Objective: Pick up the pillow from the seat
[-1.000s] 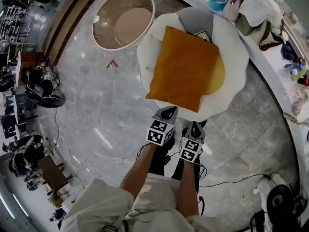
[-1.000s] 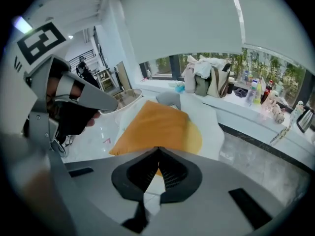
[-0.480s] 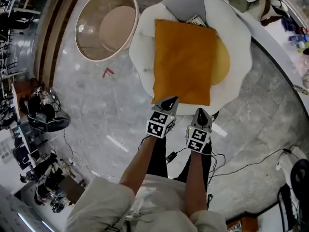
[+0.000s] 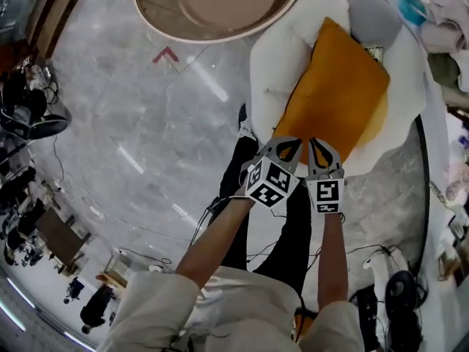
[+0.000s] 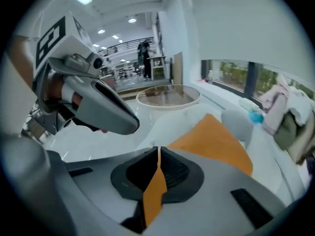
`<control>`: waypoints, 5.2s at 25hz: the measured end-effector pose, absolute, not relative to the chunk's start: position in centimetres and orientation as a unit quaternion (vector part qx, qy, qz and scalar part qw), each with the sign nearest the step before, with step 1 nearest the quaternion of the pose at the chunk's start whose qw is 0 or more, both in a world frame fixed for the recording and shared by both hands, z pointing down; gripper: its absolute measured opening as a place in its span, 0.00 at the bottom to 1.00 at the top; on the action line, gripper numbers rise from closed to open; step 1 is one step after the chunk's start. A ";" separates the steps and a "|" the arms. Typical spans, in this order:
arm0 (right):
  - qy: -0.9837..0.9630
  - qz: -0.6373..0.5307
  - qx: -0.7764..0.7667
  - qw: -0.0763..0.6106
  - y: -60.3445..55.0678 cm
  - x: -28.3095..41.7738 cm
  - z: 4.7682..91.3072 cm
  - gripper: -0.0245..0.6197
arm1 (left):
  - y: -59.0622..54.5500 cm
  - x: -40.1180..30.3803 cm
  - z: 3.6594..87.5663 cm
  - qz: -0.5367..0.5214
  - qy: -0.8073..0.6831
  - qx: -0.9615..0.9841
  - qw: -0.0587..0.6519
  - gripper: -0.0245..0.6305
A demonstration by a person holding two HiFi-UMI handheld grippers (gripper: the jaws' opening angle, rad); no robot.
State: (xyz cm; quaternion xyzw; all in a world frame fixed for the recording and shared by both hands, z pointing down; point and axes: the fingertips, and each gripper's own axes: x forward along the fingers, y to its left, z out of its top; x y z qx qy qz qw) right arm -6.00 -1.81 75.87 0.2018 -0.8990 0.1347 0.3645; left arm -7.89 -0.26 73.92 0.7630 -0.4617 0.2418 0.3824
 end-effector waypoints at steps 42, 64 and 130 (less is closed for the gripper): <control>-0.139 -0.204 -0.654 0.716 -3.9 -5.1 96.1 0.88 | 12.1 -30.2 84.8 0.060 -0.690 0.514 0.506 0.05; -0.344 -0.319 -0.551 0.690 -5.4 3.7 85.5 0.51 | 4.1 -23.6 73.1 0.139 -0.599 0.654 0.440 0.05; -0.864 0.230 0.332 0.300 -7.7 10.4 43.0 0.47 | -6.0 1.5 37.5 0.160 -0.518 0.819 0.190 0.05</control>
